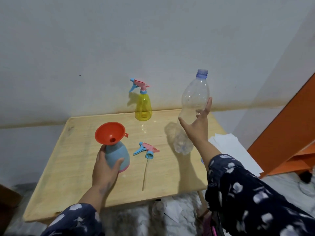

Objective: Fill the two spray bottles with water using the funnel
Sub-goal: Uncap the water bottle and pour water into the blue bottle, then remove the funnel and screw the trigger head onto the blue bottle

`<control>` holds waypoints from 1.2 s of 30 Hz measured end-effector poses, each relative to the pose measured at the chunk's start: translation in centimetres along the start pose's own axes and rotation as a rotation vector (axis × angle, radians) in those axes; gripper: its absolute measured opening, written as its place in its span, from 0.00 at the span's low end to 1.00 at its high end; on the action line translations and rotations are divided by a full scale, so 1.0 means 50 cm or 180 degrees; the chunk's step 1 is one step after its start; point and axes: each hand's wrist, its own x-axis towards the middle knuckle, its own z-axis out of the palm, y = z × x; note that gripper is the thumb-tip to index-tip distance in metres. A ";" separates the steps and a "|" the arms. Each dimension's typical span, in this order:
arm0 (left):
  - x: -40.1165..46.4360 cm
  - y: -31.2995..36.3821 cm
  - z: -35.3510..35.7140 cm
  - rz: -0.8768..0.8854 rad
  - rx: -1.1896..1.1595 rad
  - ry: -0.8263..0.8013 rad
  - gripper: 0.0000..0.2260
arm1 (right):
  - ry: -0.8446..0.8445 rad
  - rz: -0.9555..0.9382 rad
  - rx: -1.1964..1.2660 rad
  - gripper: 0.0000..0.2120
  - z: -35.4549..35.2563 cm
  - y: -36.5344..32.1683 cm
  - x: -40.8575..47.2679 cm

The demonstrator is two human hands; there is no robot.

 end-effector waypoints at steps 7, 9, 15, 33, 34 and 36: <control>0.004 -0.011 0.003 -0.0043 -0.0114 0.0043 0.32 | 0.0173 0.0048 0.0093 0.56 0.024 0.037 0.031; 0.002 -0.008 0.002 -0.0055 -0.0108 0.0035 0.32 | 0.0191 0.0078 0.0044 0.57 0.026 0.038 0.029; 0.002 -0.005 0.000 -0.0021 -0.0078 -0.0014 0.32 | 0.0097 0.0218 0.0035 0.61 0.009 0.041 0.014; 0.000 0.007 -0.019 0.0091 -0.0215 -0.0248 0.33 | -0.1846 0.0031 0.0537 0.53 0.136 -0.164 -0.263; 0.000 0.005 -0.019 0.0116 -0.0243 -0.0278 0.33 | -0.1895 0.0035 0.0600 0.54 0.153 -0.182 -0.264; 0.000 0.002 -0.018 0.0058 -0.0302 -0.0303 0.32 | -0.1991 0.0033 0.0643 0.56 0.180 -0.210 -0.263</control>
